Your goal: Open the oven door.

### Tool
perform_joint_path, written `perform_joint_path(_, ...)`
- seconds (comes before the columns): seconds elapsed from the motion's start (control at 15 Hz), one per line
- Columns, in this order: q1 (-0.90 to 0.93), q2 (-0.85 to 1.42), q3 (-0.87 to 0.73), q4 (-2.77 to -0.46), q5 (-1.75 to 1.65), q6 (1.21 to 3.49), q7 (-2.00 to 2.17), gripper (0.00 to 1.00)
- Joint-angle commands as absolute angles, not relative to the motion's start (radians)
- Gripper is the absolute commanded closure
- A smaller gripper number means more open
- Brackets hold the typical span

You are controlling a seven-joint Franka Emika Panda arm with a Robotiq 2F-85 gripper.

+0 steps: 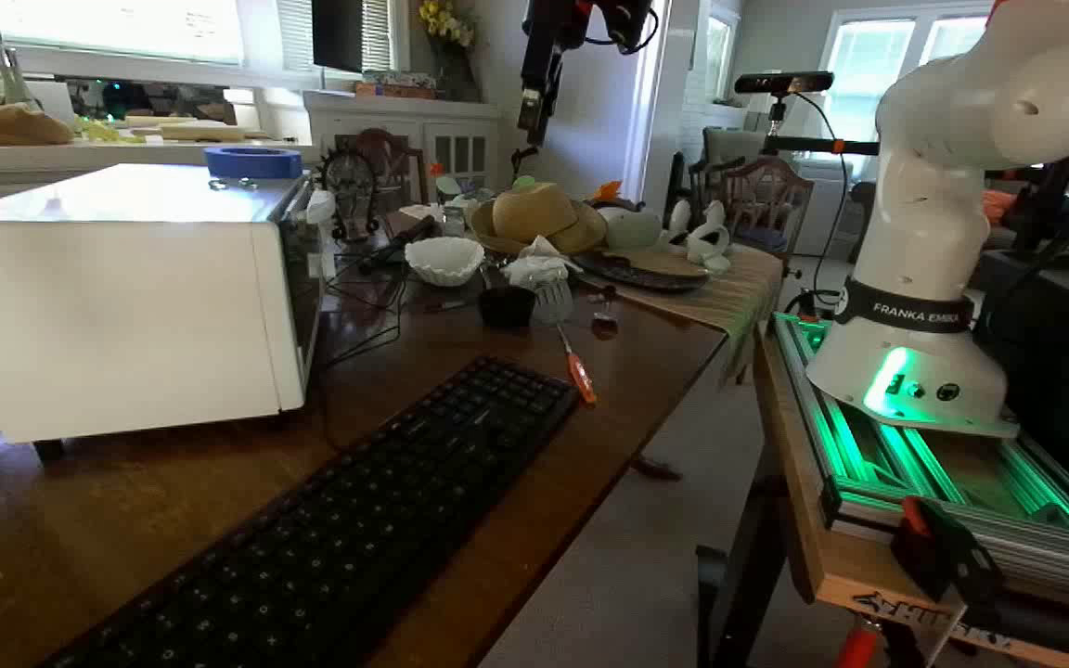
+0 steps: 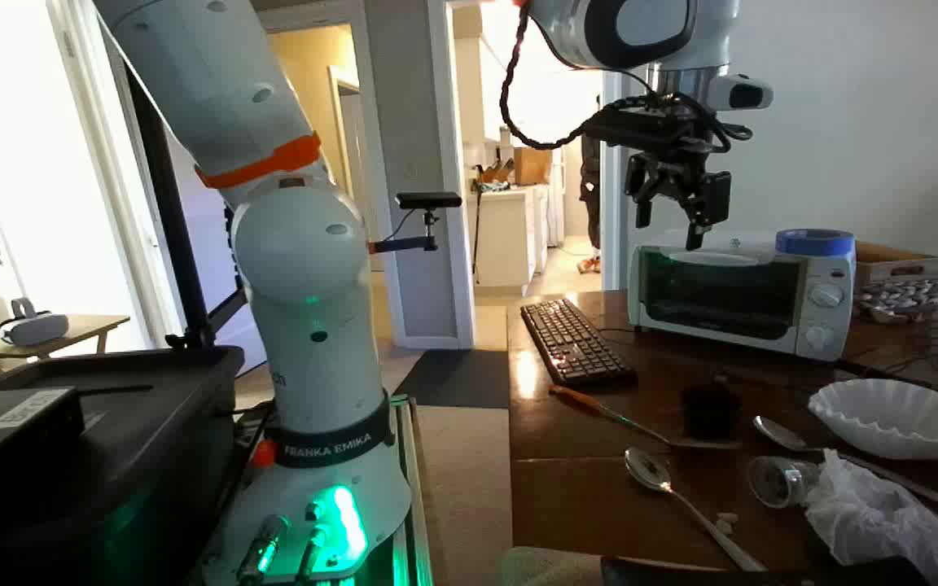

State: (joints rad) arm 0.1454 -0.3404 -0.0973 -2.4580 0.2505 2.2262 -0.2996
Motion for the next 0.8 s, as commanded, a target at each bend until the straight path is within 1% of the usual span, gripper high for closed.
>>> perform_joint_path(0.0,0.126,-0.34,-0.079,-2.456,0.257,2.222,-0.304,0.0)
perform_joint_path(0.33,0.126,-0.34,-0.079,-2.456,0.257,2.222,-0.304,0.0)
perform_joint_path(0.53,0.118,-0.282,-0.059,-2.384,0.169,2.244,-0.36,0.0)
perform_joint_path(0.6,0.116,-0.266,-0.056,-2.363,0.133,2.266,-0.393,0.25)
perform_joint_path(0.67,0.116,-0.247,-0.056,-2.342,0.105,2.287,-0.424,0.26)
perform_joint_path(0.73,0.113,-0.227,-0.052,-2.318,0.071,2.314,-0.443,0.34)
